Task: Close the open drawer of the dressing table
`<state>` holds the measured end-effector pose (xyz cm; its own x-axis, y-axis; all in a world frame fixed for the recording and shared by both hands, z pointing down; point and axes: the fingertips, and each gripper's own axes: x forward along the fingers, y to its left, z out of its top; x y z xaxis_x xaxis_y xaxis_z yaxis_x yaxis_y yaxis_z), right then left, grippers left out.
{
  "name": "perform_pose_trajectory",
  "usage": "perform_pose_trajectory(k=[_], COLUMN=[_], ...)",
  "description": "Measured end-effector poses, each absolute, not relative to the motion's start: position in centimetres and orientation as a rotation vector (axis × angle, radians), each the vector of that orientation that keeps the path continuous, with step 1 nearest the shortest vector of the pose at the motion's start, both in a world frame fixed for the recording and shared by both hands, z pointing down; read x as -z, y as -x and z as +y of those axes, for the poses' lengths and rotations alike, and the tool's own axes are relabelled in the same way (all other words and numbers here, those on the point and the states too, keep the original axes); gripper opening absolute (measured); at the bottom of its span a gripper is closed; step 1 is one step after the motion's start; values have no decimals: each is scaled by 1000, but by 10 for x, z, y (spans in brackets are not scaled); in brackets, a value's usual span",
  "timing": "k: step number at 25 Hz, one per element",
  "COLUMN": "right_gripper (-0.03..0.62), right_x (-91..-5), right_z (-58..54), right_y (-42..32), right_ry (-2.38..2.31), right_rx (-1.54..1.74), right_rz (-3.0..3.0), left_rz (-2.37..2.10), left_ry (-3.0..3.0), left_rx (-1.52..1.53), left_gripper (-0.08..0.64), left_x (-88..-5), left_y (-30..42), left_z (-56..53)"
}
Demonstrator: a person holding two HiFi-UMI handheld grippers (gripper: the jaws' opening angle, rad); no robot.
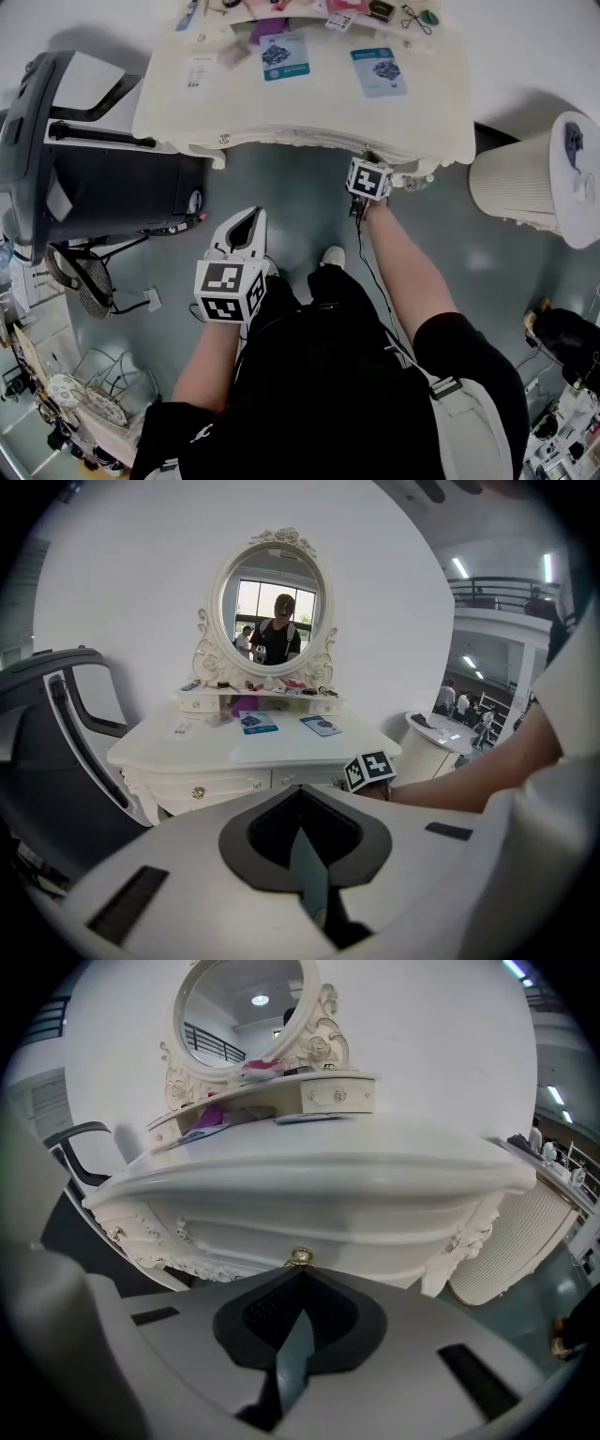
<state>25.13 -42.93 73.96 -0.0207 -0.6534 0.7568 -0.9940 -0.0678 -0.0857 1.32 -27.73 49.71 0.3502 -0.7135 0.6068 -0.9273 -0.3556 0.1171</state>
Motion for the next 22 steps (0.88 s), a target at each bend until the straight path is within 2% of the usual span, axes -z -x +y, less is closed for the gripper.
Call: perform_pose_trajectory(k=[11, 22], right_gripper=[11, 11], right_x=[-708, -527], right_z=[-378, -353], right_y=[-206, -179], right_ry=[-1626, -1854], right_rx=[-804, -508], right_rz=[-1901, -2198], left_rz=[-1474, -1384], left_ry=[-2162, -2319], left_rx=[-579, -452], left_gripper=[8, 8], left_x=[-483, -440], left_y=[5, -2], left_z=[-277, -288])
